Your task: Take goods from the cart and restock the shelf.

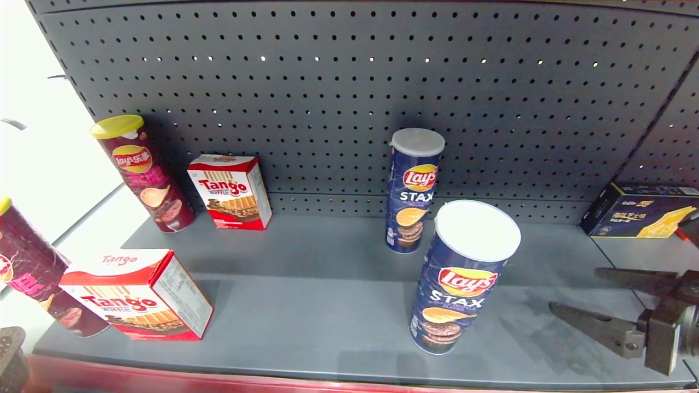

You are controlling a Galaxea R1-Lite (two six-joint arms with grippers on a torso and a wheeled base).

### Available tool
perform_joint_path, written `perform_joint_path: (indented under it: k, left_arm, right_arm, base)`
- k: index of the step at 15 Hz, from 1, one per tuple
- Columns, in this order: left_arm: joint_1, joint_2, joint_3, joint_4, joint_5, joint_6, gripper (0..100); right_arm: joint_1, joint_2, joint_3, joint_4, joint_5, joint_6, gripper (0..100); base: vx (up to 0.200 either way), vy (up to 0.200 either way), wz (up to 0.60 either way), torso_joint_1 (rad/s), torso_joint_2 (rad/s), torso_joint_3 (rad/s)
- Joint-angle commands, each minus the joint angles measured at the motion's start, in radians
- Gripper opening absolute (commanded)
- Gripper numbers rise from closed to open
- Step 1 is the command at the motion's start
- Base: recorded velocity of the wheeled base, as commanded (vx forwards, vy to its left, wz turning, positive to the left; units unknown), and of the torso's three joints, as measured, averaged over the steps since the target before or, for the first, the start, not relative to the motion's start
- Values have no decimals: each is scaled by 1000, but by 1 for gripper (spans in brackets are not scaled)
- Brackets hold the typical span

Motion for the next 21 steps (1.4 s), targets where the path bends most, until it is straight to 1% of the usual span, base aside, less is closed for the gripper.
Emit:
perform_joint_path:
  k: [1, 3, 5, 7, 12, 16, 21]
  left_arm:
    - [-1, 3, 0, -1, 0, 0, 100]
    - [1, 3, 0, -1, 0, 0, 100]
    - [-1, 3, 0, -1, 0, 0, 100]
    - [-1, 3, 0, -1, 0, 0, 100]
    - [-1, 3, 0, -1, 0, 0, 100]
    - [1, 3, 0, -1, 0, -2, 100]
    - [1, 3, 0, -1, 0, -2, 100]
  right_arm:
    - [62, 60, 14, -1, -1, -3, 100]
    - [71, 89, 3, -3, 1, -13, 100]
    - [122, 129, -3, -18, 1, -17, 100]
    - [140, 163, -6, -44, 1, -17, 100]
    - [156, 205, -19, -63, 1, -25, 100]
    - [159, 253, -66, -61, 1, -39, 100]
    - [156, 278, -89, -63, -2, -39, 100]
  base:
    - [0, 0, 0, 0, 0, 0]
    - [0, 0, 0, 0, 0, 0]
    - [0, 0, 0, 0, 0, 0]
    - [0, 0, 0, 0, 0, 0]
    - [0, 0, 0, 0, 0, 0]
    - [0, 0, 0, 0, 0, 0]
    - [0, 0, 0, 0, 0, 0]
